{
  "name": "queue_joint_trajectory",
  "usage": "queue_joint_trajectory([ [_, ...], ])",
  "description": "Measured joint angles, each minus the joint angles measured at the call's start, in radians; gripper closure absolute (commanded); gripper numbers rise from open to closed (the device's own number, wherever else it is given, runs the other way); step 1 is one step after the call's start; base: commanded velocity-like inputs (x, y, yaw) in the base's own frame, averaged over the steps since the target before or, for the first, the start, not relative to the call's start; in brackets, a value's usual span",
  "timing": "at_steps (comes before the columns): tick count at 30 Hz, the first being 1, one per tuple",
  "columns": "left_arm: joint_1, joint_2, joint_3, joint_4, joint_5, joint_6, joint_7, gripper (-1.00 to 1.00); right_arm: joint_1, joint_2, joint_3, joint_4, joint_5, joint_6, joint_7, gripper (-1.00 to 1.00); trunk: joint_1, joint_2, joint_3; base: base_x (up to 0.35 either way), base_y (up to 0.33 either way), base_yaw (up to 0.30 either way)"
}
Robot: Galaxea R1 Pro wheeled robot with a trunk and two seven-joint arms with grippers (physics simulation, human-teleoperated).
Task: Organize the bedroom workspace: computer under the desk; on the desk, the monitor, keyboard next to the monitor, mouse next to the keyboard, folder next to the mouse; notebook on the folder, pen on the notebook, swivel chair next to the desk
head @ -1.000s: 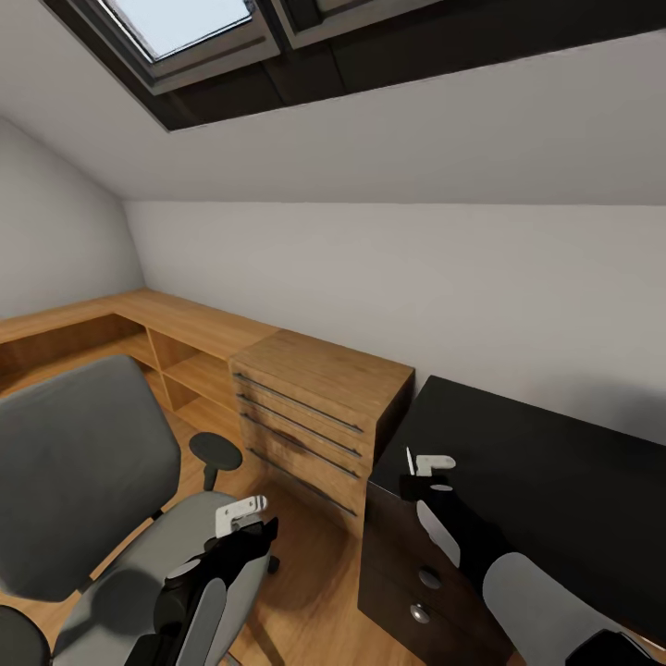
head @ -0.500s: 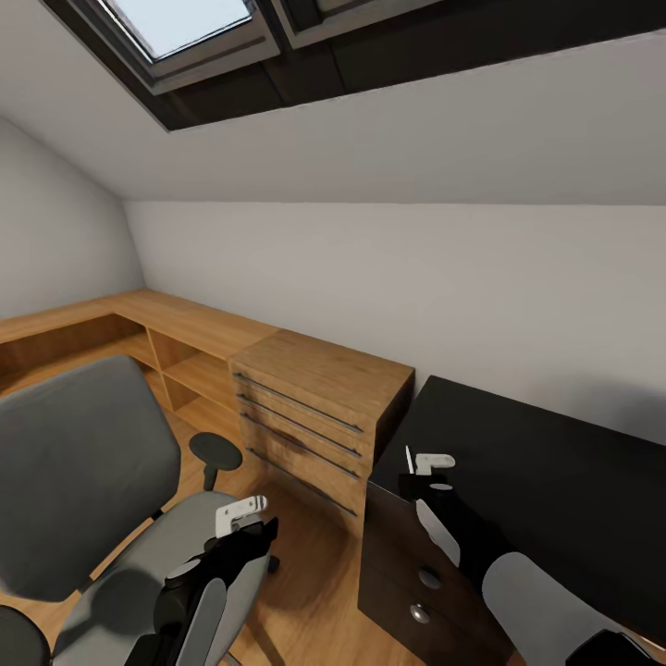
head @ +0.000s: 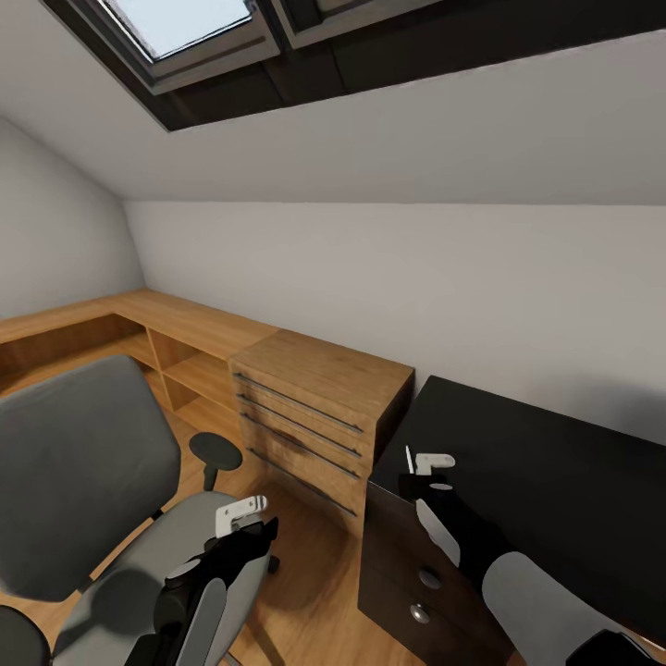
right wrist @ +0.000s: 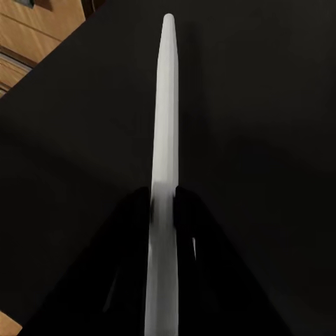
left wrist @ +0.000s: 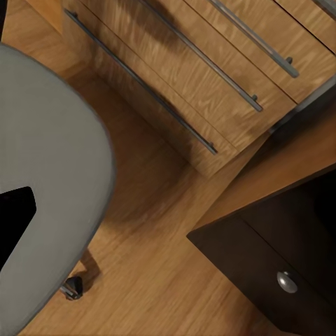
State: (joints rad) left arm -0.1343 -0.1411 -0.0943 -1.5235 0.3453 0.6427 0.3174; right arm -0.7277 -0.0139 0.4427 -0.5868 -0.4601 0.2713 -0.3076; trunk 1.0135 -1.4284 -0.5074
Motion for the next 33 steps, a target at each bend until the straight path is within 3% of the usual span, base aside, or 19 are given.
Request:
queue_joint_trajectory([
  [19,0.000,0.000,0.000,0.000,0.000,0.000,0.000,-1.00,0.000,-0.001,-0.001,-0.006,0.001,0.001,0.000,1.00,0.000,0.000,0.000,0.000,0.000,0.000],
  [27,0.000,0.000,0.000,0.000,0.000,0.000,0.000,-1.00,0.002,-0.010,-0.006,-0.153,0.004,0.074,-0.002,1.00,0.000,0.000,0.000,0.000,0.000,0.000],
  [33,0.000,0.000,0.000,0.000,0.000,0.000,0.000,-1.00,0.003,-0.012,-0.007,-0.175,0.004,0.092,-0.002,1.00,0.000,0.000,0.000,0.000,0.000,0.000],
])
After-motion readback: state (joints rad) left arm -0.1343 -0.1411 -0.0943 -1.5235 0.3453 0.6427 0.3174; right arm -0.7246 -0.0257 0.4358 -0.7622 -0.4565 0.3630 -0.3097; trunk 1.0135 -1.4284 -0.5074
